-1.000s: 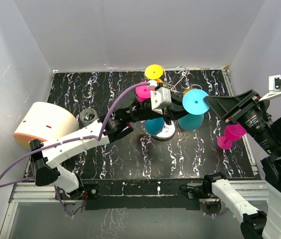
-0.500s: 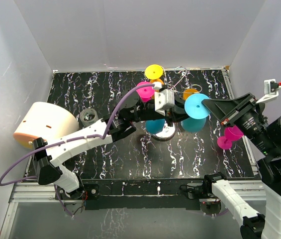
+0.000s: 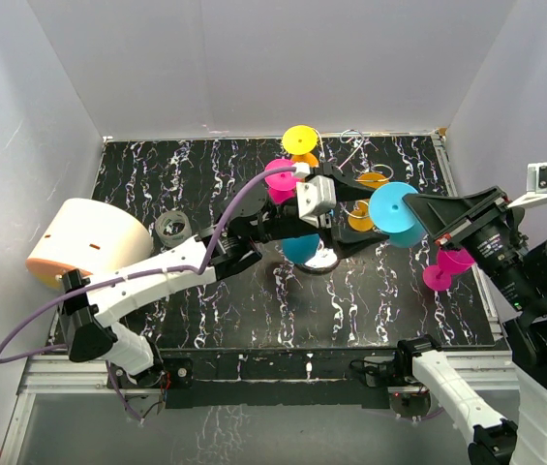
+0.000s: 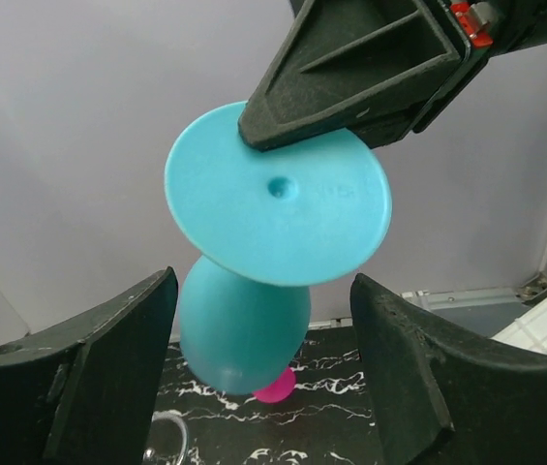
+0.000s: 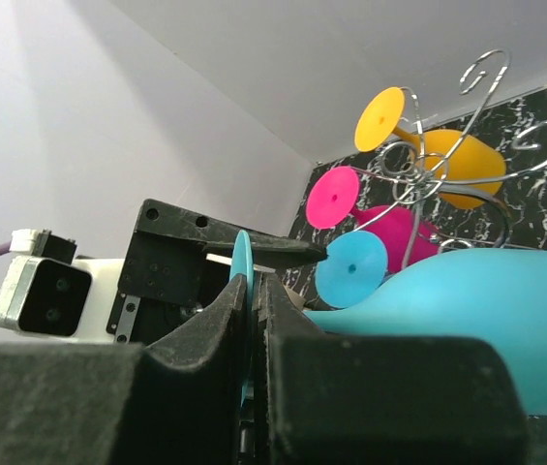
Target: Place the wine glass upside down on the wine glass rack
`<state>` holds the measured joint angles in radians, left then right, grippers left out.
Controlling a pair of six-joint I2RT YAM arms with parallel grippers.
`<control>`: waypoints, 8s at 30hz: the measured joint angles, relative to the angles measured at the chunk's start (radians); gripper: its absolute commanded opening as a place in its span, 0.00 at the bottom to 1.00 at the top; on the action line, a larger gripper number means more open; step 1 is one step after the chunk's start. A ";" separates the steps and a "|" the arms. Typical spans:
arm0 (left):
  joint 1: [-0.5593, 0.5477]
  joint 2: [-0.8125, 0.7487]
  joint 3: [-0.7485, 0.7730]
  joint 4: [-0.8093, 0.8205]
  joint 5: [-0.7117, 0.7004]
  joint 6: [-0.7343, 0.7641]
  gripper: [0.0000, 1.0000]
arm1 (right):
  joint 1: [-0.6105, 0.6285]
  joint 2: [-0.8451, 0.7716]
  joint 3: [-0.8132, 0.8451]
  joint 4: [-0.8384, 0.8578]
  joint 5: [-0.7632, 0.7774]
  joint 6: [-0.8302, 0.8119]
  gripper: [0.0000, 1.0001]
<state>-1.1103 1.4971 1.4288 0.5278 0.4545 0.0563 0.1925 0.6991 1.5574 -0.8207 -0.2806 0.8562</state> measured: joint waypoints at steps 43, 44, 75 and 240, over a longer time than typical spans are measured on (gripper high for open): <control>0.000 -0.640 -0.377 -0.620 -0.841 -0.151 0.86 | 0.000 0.032 -0.474 0.355 0.188 0.124 0.00; 0.000 -0.633 -0.377 -0.623 -0.840 -0.157 0.87 | 0.000 0.039 -0.476 0.360 0.178 0.129 0.00; 0.000 -0.618 -0.396 -0.538 -0.785 -0.150 0.90 | 0.000 0.061 -0.528 0.468 -0.043 0.219 0.00; 0.000 -0.658 -0.245 -0.489 -0.568 -0.227 0.96 | -0.299 -0.146 -0.475 0.108 0.663 -0.209 0.00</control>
<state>-1.1103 0.8391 1.1843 0.0387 -0.1139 -0.1703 -0.1070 0.5533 1.0828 -0.7124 0.3820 0.6476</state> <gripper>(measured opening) 0.968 0.018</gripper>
